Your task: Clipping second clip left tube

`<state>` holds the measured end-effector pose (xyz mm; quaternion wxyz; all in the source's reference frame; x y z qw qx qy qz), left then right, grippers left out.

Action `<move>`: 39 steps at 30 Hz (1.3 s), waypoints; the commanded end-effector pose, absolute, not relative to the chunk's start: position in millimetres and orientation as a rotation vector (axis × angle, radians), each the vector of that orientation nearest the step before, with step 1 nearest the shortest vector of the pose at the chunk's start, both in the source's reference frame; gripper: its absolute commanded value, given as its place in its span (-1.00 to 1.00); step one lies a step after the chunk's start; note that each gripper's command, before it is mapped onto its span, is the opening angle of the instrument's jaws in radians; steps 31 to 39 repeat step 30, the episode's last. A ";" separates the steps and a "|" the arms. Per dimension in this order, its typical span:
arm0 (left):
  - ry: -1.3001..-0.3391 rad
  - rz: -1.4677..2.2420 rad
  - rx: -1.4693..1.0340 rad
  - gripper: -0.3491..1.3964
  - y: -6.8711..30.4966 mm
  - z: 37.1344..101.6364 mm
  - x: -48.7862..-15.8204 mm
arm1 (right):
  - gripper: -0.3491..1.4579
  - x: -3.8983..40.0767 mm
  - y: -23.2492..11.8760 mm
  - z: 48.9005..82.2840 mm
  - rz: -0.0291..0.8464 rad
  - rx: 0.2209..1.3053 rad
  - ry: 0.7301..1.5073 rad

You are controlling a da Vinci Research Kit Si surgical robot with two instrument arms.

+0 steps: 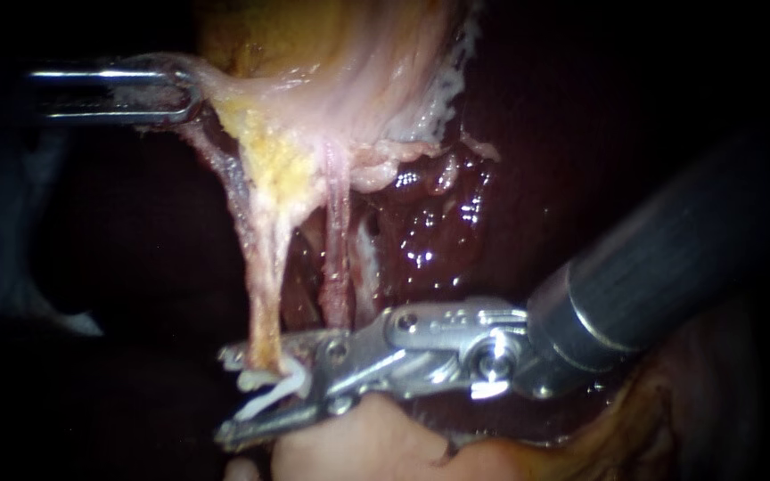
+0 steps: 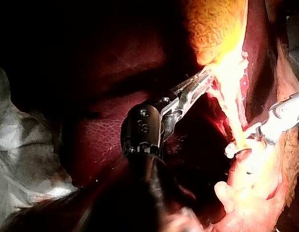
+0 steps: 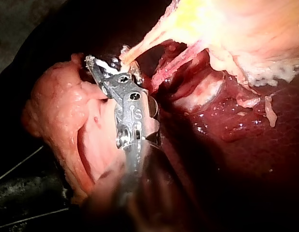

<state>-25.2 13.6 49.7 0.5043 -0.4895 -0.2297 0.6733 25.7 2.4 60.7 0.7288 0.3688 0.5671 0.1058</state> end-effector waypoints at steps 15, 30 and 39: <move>-0.554 1.625 -1.182 -1.00 13.6 49.8 -25.3 | -1.00 25.6 3.4 62.0 0.274 0.804 1.185; -0.553 1.625 -1.182 -1.00 13.8 50.0 -25.4 | -1.00 25.4 3.7 63.1 0.297 0.850 1.146; -0.553 1.625 -1.182 -1.00 13.8 50.0 -25.4 | -1.00 25.4 3.7 63.1 0.297 0.850 1.146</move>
